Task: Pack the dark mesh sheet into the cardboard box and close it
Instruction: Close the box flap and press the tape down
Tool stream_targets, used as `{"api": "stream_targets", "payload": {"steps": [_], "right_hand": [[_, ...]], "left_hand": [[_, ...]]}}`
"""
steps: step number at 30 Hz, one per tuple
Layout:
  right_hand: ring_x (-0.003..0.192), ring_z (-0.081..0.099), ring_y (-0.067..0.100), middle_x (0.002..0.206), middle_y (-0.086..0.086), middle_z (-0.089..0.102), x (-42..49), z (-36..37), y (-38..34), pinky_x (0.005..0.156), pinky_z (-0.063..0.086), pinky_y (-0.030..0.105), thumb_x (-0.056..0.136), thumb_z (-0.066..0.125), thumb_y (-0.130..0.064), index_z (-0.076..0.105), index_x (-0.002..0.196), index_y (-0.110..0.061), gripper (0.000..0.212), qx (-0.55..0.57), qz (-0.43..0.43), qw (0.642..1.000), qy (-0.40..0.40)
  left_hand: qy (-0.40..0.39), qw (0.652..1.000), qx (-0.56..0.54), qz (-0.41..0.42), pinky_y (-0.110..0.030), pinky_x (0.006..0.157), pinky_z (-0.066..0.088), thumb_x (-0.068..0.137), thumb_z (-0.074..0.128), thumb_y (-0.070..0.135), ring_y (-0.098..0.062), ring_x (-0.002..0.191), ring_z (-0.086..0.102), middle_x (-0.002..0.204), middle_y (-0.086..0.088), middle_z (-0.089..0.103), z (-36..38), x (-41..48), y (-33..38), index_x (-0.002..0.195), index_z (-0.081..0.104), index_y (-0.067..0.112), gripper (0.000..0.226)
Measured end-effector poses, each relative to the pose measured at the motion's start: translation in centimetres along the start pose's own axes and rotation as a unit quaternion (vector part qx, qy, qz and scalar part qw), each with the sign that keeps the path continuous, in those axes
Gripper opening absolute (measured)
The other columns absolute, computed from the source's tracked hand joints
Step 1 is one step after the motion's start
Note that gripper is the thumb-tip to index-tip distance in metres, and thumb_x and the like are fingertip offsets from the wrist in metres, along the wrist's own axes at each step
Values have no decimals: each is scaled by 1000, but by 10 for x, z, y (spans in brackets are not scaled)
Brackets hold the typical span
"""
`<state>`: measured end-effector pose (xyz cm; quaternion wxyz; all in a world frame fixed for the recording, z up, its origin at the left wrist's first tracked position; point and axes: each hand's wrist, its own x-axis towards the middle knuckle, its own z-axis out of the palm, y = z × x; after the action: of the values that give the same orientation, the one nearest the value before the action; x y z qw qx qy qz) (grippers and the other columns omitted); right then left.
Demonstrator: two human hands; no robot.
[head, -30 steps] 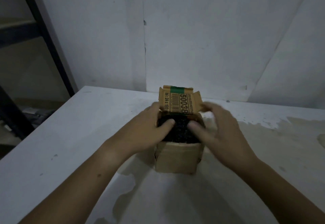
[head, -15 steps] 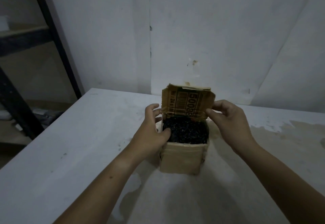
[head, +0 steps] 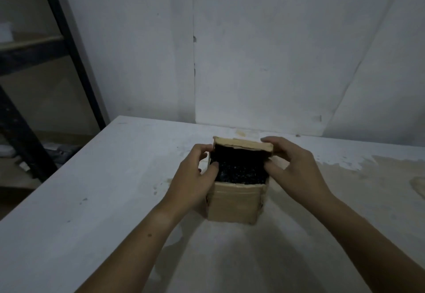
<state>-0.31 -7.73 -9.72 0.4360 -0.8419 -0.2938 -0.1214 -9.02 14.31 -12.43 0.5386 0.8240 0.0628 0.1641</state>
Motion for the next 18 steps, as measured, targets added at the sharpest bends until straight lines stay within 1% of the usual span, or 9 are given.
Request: {"api": "stream_targets", "payload": {"steps": [2, 4, 5, 8, 10, 12, 14, 16, 18], "right_hand": [[103, 62, -1, 106, -17, 69, -6, -3, -1, 87, 49, 19, 84, 59, -12, 63, 118, -35, 41, 0, -24, 999, -36], [105, 60, -3, 111, -22, 67, -12, -6, -1, 87, 47, 14, 92, 52, -13, 63, 120, -35, 38, -5, -51, 998, -44], [105, 59, -5, 112, -24, 66, -14, -7, -2, 86, 46, 12, 95, 50, -15, 63, 120, -36, 35, -11, -59, 997, -39], [110, 55, -6, 116, -25, 60, -18, -6, 1, 91, 44, 12, 98, 49, -17, 64, 122, -30, 31, -17, -74, 996, -37], [115, 52, -7, 123, -20, 59, -19, -6, 5, 98, 45, 19, 96, 53, -18, 65, 124, -25, 31, -18, -53, 997, -48], [117, 53, -3, 128, -13, 59, -20, -7, 6, 101, 47, 28, 93, 59, -17, 65, 125, -23, 34, -26, -46, 997, -62], [108, 58, 3, 121, -10, 61, -22, -9, 3, 93, 51, 31, 89, 64, -16, 67, 122, -20, 34, -24, -66, 996, -59], [96, 61, 7, 109, -10, 62, -25, -11, -3, 81, 54, 30, 87, 66, -17, 67, 118, -20, 31, -22, -96, 994, -44], [93, 62, 8, 105, -12, 63, -28, -14, -6, 78, 54, 29, 86, 67, -18, 67, 116, -22, 31, -19, -117, 992, -47]], "left_hand": [[-14, 1000, -9, 20, -38, 104, 47, 100, 41, 46, 3, 130, 49, 132, 25, 58, -2, -6, -2, 124, 51, 49, 26], [-21, 999, -25, 44, -33, 104, 45, 101, 28, 50, 4, 127, 50, 131, 29, 57, -4, -11, -5, 128, 48, 55, 33], [-19, 998, -36, 51, -33, 105, 44, 101, 25, 53, 5, 128, 49, 133, 31, 55, -3, -13, -6, 130, 45, 55, 35], [3, 996, -73, 53, -35, 110, 40, 93, 24, 73, 6, 132, 45, 138, 35, 47, 0, -16, -7, 135, 39, 58, 47], [7, 996, -62, 62, -25, 110, 36, 90, 25, 78, 9, 135, 40, 141, 37, 44, 1, -17, -5, 134, 41, 63, 49], [1, 996, -30, 78, -11, 109, 32, 94, 29, 71, 13, 136, 35, 145, 36, 41, 2, -19, -4, 132, 47, 59, 44], [-3, 996, -14, 87, -3, 105, 29, 100, 34, 57, 12, 137, 33, 147, 32, 40, 3, -21, -5, 132, 52, 50, 38], [19, 994, -1, 110, -2, 101, 31, 103, 37, 44, 7, 137, 36, 145, 22, 42, 4, -23, -6, 134, 54, 38, 36], [41, 990, 15, 133, -5, 98, 36, 104, 37, 42, 1, 134, 41, 139, 14, 44, 4, -25, -7, 133, 56, 32, 36]]}}
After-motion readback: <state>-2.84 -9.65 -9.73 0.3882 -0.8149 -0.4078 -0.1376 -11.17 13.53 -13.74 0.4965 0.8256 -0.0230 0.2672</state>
